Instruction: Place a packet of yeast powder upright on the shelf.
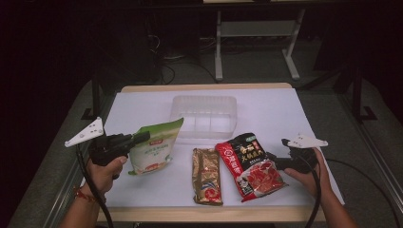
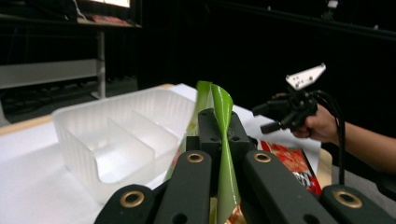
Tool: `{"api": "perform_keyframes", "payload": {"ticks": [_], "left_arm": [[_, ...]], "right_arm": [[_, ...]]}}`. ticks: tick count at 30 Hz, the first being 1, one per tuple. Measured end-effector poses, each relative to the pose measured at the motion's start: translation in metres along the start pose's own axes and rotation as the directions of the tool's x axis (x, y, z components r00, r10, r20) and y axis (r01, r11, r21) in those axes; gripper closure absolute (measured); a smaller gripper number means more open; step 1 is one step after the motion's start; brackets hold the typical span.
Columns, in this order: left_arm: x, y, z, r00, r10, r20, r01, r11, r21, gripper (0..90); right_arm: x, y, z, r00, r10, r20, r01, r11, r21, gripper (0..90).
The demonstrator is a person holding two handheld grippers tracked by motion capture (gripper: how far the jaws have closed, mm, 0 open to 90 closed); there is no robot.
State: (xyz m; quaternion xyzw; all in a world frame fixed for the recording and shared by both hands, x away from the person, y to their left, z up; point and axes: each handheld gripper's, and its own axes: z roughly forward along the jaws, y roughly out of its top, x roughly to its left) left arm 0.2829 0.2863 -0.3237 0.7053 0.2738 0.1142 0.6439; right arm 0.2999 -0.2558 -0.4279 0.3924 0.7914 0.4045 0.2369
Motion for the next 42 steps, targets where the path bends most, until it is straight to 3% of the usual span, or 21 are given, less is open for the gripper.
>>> {"api": "perform_keyframes", "payload": {"ticks": [8,10,13,16,24,27,33,40,42], "left_arm": [[0.0,0.021,0.001,0.9994,-0.009,-0.034,0.007,0.9985,-0.055,89.5],[-0.002,0.028,0.003,0.9981,0.013,-0.06,-0.017,0.9978,-0.065,89.5],[-0.001,0.039,0.009,0.9976,0.012,-0.068,-0.017,0.9967,-0.08,89.5],[0.001,0.049,0.016,0.9968,0.015,-0.079,-0.022,0.9957,-0.09,89.5],[0.023,0.066,0.039,0.9911,-0.054,-0.122,0.036,0.9885,-0.147,89.5],[0.031,0.071,0.049,0.9903,-0.071,-0.119,0.052,0.9853,-0.163,89.5],[0.039,0.083,0.071,0.99,-0.069,-0.123,0.048,0.9853,-0.164,89.4],[0.05,0.085,0.098,0.9859,-0.106,-0.13,0.085,0.9837,-0.159,89.4],[0.051,0.085,0.107,0.9843,-0.098,-0.146,0.076,0.9859,-0.149,89.4]], "right_arm": [[0.001,0.001,0.002,1.0,0.001,-0.005,-0.001,1.0,-0.001,22.4],[0.001,0.001,0.002,1.0,0.004,-0.008,-0.004,1.0,-0.004,22.3],[0.001,0.001,0.003,1.0,0.003,-0.008,-0.003,1.0,-0.004,22.3],[0.002,0.002,0.003,1.0,0.004,-0.007,-0.004,1.0,-0.005,22.4],[0.001,0.001,0.001,1.0,0.01,0.0,-0.01,1.0,-0.012,22.4],[0.0,-0.001,0.001,0.9999,0.01,0.005,-0.009,1.0,-0.012,22.4],[0.0,-0.002,0.0,0.9999,0.008,0.011,-0.008,1.0,-0.007,22.4],[-0.001,-0.004,-0.001,0.9998,0.012,0.013,-0.012,1.0,-0.003,22.3],[-0.001,-0.005,-0.001,0.9998,0.013,0.013,-0.013,1.0,-0.002,22.3]]}}
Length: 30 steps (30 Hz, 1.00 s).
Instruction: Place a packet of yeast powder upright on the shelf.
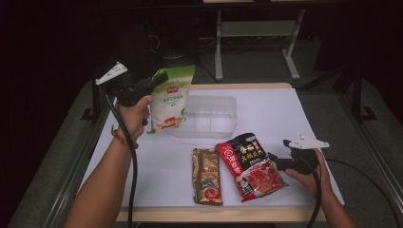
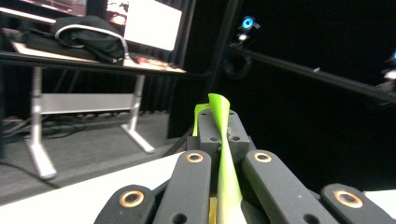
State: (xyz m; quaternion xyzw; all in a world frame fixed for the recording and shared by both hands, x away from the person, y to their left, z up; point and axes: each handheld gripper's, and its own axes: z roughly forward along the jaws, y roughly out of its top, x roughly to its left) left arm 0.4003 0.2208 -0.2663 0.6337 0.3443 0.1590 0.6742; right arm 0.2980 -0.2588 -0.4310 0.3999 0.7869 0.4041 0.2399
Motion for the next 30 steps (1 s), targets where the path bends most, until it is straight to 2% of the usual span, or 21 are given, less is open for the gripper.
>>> {"api": "perform_keyframes", "payload": {"ticks": [8,10,13,16,21,22,24,26,30], "left_arm": [[0.003,-0.009,0.038,0.9997,-0.012,-0.023,0.013,0.9998,0.016,89.4],[0.004,-0.011,0.047,0.999,0.0,-0.044,0.001,0.9999,0.017,89.4],[0.01,-0.017,0.057,0.9985,-0.017,-0.052,0.017,0.9999,0.0,89.4],[0.014,-0.023,0.065,0.9968,-0.003,-0.08,0.003,1.0,-0.001,89.4],[0.026,-0.036,0.071,0.9954,-0.058,-0.076,0.055,0.9978,-0.037,89.3],[0.028,-0.039,0.073,0.9946,-0.057,-0.087,0.054,0.9977,-0.041,89.3],[0.031,-0.046,0.075,0.9957,-0.053,-0.075,0.05,0.9979,-0.041,89.1],[0.033,-0.054,0.076,0.9956,-0.048,-0.081,0.046,0.9984,-0.033,88.9],[0.037,-0.066,0.076,0.9971,-0.049,-0.059,0.048,0.9986,-0.023,88.5]], "right_arm": [[0.001,0.0,0.0,0.9999,-0.012,0.002,0.011,1.0,0.004,22.3],[0.0,0.0,0.0,1.0,-0.01,0.0,0.01,1.0,0.003,22.3],[0.0,-0.001,0.001,1.0,-0.009,-0.002,0.009,1.0,0.005,22.3],[0.001,-0.001,0.001,0.9999,-0.013,-0.004,0.013,1.0,0.009,22.3],[0.001,-0.002,0.0,0.9999,-0.014,-0.002,0.014,1.0,0.01,22.3],[0.0,-0.002,0.0,0.9999,-0.014,-0.003,0.014,1.0,0.011,22.3],[0.001,-0.002,0.0,0.9999,-0.015,0.0,0.015,1.0,0.013,22.3],[0.0,-0.003,0.0,0.9999,-0.011,0.0,0.011,1.0,0.015,22.3],[0.001,-0.003,0.001,0.9999,-0.015,0.001,0.015,1.0,0.018,22.3]]}}
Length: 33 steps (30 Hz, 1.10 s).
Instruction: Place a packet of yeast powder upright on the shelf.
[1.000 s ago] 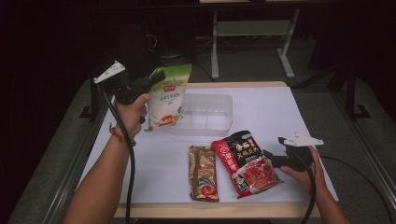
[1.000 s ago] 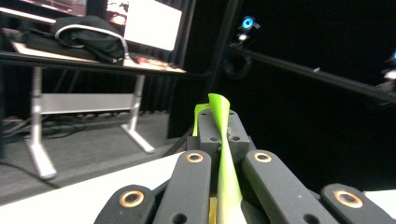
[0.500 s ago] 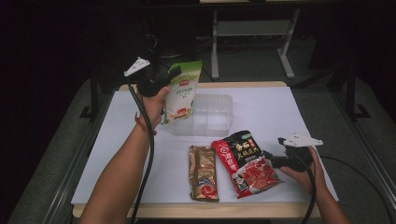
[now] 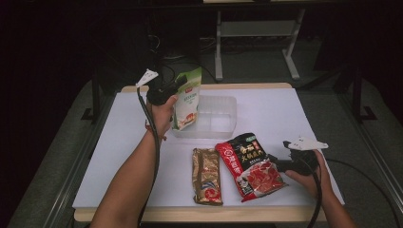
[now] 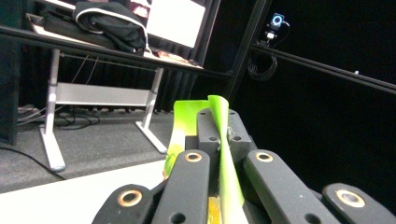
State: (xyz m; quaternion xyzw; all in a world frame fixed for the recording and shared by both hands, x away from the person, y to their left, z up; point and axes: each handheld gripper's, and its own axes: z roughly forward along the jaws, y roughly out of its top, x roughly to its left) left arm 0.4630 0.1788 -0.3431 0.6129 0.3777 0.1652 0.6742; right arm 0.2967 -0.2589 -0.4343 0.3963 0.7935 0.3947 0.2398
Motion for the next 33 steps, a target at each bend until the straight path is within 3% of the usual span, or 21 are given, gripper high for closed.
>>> {"api": "perform_keyframes", "payload": {"ticks": [3,17,33], "left_arm": [[0.0,-0.004,-0.003,0.9988,0.049,0.006,-0.049,0.9985,0.026,88.0],[0.009,-0.012,-0.026,0.9962,0.087,0.005,-0.087,0.9943,0.061,87.0],[0.013,-0.015,-0.044,0.9903,0.136,-0.03,-0.133,0.9863,0.098,82.5]], "right_arm": [[0.001,0.0,0.001,1.0,-0.007,0.0,0.007,1.0,0.005,22.3],[0.003,0.002,0.004,0.9998,-0.02,-0.005,0.02,1.0,0.013,22.4],[0.007,0.003,0.006,0.9992,-0.037,-0.013,0.038,0.999,0.025,22.6]]}}
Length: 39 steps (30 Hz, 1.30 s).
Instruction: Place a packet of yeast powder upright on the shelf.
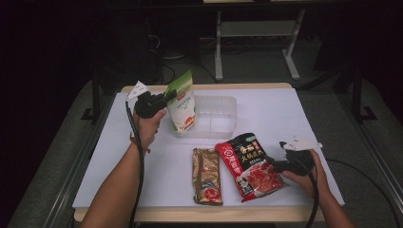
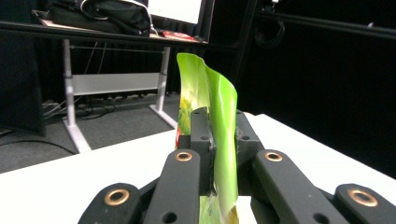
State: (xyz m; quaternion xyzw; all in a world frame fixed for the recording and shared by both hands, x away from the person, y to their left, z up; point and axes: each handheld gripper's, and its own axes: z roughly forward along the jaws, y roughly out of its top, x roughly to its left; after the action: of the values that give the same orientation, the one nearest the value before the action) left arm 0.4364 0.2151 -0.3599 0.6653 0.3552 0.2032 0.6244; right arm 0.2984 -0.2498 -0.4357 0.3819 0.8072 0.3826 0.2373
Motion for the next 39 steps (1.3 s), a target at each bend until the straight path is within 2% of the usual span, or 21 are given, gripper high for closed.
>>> {"api": "perform_keyframes", "payload": {"ticks": [5,8,12,19,22,24,25,27,30,32,35,36,39], "left_arm": [[-0.003,-0.001,-0.001,0.9994,0.032,-0.01,-0.032,0.999,0.032,80.2],[-0.005,-0.004,-0.002,0.9972,0.073,-0.019,-0.072,0.996,0.053,75.7],[-0.006,-0.007,-0.009,0.9971,0.075,-0.011,-0.074,0.9958,0.054,72.9],[-0.011,-0.006,-0.026,0.9901,0.138,-0.026,-0.135,0.9876,0.079,67.4],[-0.014,-0.008,-0.037,0.9866,0.162,-0.022,-0.159,0.9827,0.095,62.0],[-0.016,-0.012,-0.045,0.9855,0.17,-0.006,-0.168,0.98,0.107,56.5],[-0.017,-0.014,-0.049,0.9862,0.166,0.001,-0.165,0.9801,0.111,56.5],[-0.019,-0.02,-0.058,0.9865,0.161,0.031,-0.163,0.9797,0.116,52.6],[-0.023,-0.027,-0.066,0.9829,0.173,0.063,-0.18,0.9724,0.148,49.0],[-0.025,-0.033,-0.07,0.9827,0.148,0.111,-0.165,0.9718,0.168,46.5],[-0.03,-0.043,-0.075,0.9784,0.142,0.15,-0.171,0.9645,0.201,43.2],[-0.032,-0.046,-0.076,0.9758,0.141,0.167,-0.177,0.9594,0.22,42.7],[-0.037,-0.054,-0.076,0.9731,0.136,0.185,-0.182,0.9486,0.259,37.2]], "right_arm": [[0.001,0.0,0.0,1.0,0.002,-0.002,-0.002,1.0,0.001,22.6],[0.0,-0.001,-0.001,1.0,-0.002,-0.003,0.002,1.0,0.0,22.7],[0.0,-0.001,-0.001,1.0,0.0,-0.004,0.0,1.0,0.001,22.7],[0.003,0.001,-0.003,1.0,-0.009,-0.004,0.009,1.0,-0.003,22.8],[0.004,0.002,-0.004,0.9999,-0.01,-0.002,0.01,1.0,-0.007,22.8],[0.005,0.002,-0.006,1.0,-0.002,-0.006,0.002,1.0,-0.015,23.0],[0.005,0.002,-0.006,1.0,-0.002,-0.006,0.002,1.0,-0.015,23.1],[0.005,0.003,-0.007,1.0,0.0,-0.01,-0.001,1.0,-0.018,24.9],[0.007,0.004,-0.008,0.9999,0.002,-0.013,-0.002,1.0,-0.02,25.7],[0.007,0.005,-0.008,0.9999,-0.006,-0.01,0.005,1.0,-0.021,25.8],[0.008,0.006,-0.007,0.9999,-0.005,-0.012,0.005,1.0,-0.017,25.7],[0.008,0.005,-0.007,0.9999,-0.003,-0.011,0.003,1.0,-0.018,25.7],[0.007,0.005,-0.007,0.9999,0.002,-0.011,-0.002,1.0,-0.016,25.5]]}}
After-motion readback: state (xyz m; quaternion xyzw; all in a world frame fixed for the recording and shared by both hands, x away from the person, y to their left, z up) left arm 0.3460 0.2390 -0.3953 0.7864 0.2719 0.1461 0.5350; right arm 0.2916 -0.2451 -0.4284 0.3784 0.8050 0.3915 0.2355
